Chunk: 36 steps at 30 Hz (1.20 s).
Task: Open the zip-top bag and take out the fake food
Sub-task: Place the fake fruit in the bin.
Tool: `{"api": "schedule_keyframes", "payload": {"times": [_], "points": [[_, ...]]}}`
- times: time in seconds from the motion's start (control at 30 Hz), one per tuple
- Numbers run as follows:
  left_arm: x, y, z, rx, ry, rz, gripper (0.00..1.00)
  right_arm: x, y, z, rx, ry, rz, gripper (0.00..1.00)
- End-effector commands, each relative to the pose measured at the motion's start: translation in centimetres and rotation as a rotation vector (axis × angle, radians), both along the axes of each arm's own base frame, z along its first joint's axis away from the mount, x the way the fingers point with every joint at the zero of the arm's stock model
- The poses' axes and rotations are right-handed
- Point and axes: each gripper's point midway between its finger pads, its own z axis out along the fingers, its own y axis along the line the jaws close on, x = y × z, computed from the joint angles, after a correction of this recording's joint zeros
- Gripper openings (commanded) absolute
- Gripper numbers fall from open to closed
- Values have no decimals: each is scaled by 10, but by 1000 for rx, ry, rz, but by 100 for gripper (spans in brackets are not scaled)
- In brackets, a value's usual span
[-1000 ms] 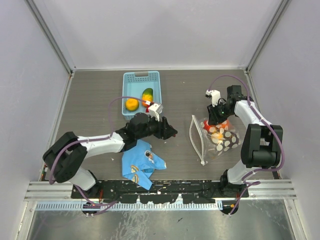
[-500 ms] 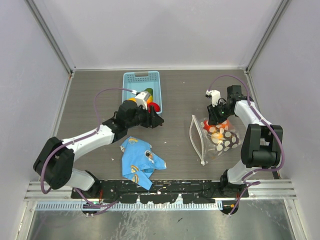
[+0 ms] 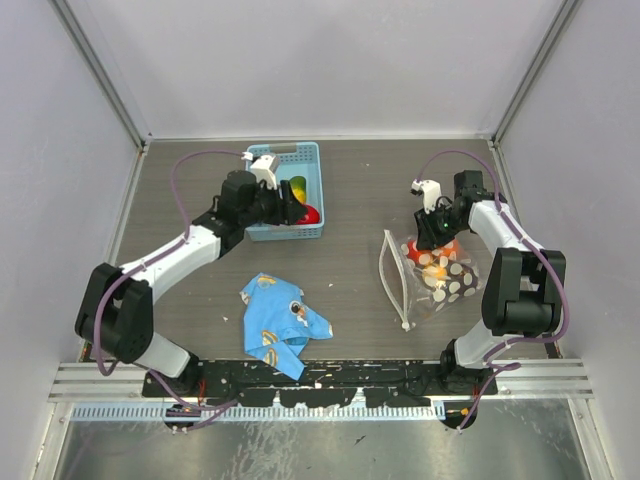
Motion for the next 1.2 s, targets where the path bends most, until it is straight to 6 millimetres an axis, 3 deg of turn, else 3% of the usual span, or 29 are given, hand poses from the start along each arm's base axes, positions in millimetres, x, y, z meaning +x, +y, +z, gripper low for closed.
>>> {"api": "schedule_keyframes", "payload": {"times": [0.0,0.37,0.6,0.63,0.73,0.8,0.97,1.17], "points": [[34,14,21,-3,-56,49,21,-28,-16,-27,-79,135,-28,33],[99,43,4,56,-44,206,23,-28,-17,-28,-79,136,-27,33],[138,56,-3,90,-35,272,33,-29,-17,-29,-79,139,-28,33],[142,59,-5,97,-32,283,37,-29,-17,-29,-79,140,-27,33],[156,69,-9,123,-34,333,63,-29,-17,-29,-81,140,-27,33],[163,73,-10,142,-44,354,99,-29,-17,-29,-79,141,-27,33],[172,80,8,149,-93,388,98,-29,-17,-29,-78,139,-28,33],[163,85,48,95,-186,408,98,-29,-17,-28,-77,136,-26,33]]}}
